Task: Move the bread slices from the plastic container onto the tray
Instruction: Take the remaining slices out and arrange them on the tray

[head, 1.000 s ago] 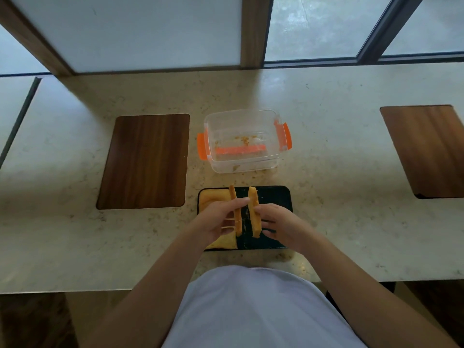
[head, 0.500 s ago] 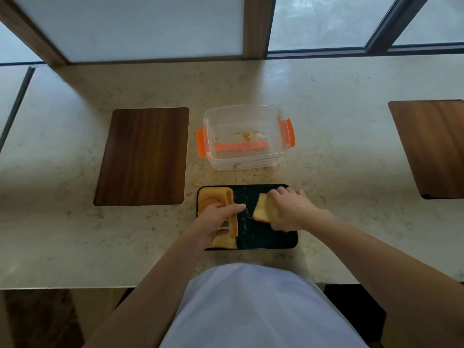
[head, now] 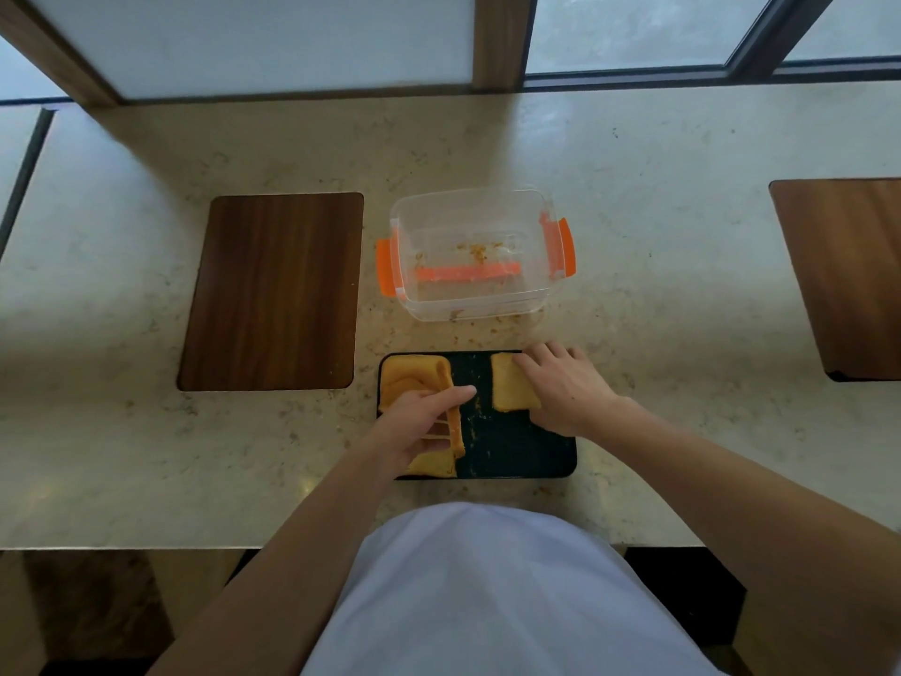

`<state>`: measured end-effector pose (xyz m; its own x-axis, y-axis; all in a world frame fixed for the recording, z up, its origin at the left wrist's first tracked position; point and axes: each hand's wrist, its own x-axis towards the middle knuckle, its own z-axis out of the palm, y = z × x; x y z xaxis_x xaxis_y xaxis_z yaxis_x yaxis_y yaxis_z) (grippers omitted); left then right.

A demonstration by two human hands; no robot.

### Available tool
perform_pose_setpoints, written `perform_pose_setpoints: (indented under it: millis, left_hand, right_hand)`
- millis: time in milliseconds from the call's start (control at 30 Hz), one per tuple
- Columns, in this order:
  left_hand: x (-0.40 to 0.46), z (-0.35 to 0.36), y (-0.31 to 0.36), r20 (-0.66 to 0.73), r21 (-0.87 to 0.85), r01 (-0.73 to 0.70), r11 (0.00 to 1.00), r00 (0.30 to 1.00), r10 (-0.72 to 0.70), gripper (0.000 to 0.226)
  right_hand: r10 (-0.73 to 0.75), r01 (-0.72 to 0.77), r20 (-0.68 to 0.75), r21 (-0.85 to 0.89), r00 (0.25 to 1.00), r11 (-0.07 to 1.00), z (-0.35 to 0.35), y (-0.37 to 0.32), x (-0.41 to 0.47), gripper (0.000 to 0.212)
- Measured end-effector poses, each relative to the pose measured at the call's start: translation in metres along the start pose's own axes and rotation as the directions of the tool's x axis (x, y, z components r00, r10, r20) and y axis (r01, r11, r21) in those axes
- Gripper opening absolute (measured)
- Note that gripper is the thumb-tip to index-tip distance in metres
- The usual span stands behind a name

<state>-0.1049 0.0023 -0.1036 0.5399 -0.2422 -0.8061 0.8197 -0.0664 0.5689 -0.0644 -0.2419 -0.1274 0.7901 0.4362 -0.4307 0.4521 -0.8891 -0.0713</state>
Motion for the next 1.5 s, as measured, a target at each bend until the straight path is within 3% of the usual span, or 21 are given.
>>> perform_pose_setpoints:
  millis: [200,267,333,400,500,567,700,833,1033,1200,1300,1500]
  left_hand:
    - [0.002,0.0,0.0,-0.005,0.03,0.002,1.0,1.0,-0.001,0.043]
    - [0.001,0.002,0.002,-0.003,0.035,-0.01,0.999,1.0,0.01,0.044]
    - [-0.002,0.005,0.006,-0.003,0.012,-0.021,1.0,1.0,0.021,0.048]
    - [-0.004,0.01,0.011,-0.026,-0.052,-0.031,0.998,0.999,0.03,0.066]
    - [-0.003,0.018,0.015,-0.099,-0.183,-0.063,0.981,0.994,0.045,0.103]
    - [-0.002,0.022,0.015,-0.125,-0.223,-0.119,0.968,0.988,0.093,0.108]
    - [-0.01,0.032,0.016,-0.111,-0.162,-0.171,0.972,0.982,0.154,0.088]
    - [-0.018,0.039,0.021,-0.101,0.001,-0.085,0.996,0.991,0.085,0.075]
    - [-0.008,0.042,0.011,-0.176,0.159,0.132,0.978,0.979,-0.103,0.054]
    - [0.006,0.041,-0.011,-0.093,0.479,0.044,0.877,0.996,0.001,0.015]
    - [0.008,0.044,-0.017,-0.062,0.584,0.004,0.812,0.997,0.04,0.013]
    - [0.013,0.051,-0.021,-0.026,0.677,-0.002,0.736,0.999,0.026,0.019]
  right_hand:
    - [0.038,-0.038,-0.011,0.021,0.999,0.999,-0.002,-0.002,0.001,0.082]
    - [0.08,-0.079,0.003,0.148,0.997,0.986,-0.008,-0.006,-0.001,0.093]
    - [0.116,-0.1,-0.013,0.414,0.993,0.905,-0.017,-0.015,-0.009,0.103]
    - [0.064,-0.031,-0.029,0.64,0.998,0.768,-0.024,-0.031,-0.022,0.107]
    - [0.015,0.022,-0.039,0.792,0.999,0.61,-0.027,-0.055,-0.042,0.103]
    - [0.097,0.034,-0.108,0.822,0.989,0.569,-0.025,-0.068,-0.051,0.085]
    - [0.215,0.124,-0.283,0.827,0.935,0.549,-0.019,-0.083,-0.063,0.026]
    - [0.366,0.083,-0.26,0.897,0.894,0.434,-0.012,-0.081,-0.071,0.008]
    - [0.564,-0.145,-0.015,0.961,0.825,0.237,0.013,-0.057,-0.081,0.007]
    - [0.595,-0.233,0.096,0.96,0.798,0.158,0.022,-0.04,-0.083,0.031]
    - [0.608,-0.279,0.104,0.939,0.787,0.2,0.025,-0.034,-0.08,0.032]
    - [0.631,-0.378,0.055,0.839,0.774,0.391,0.034,-0.035,-0.081,0.034]
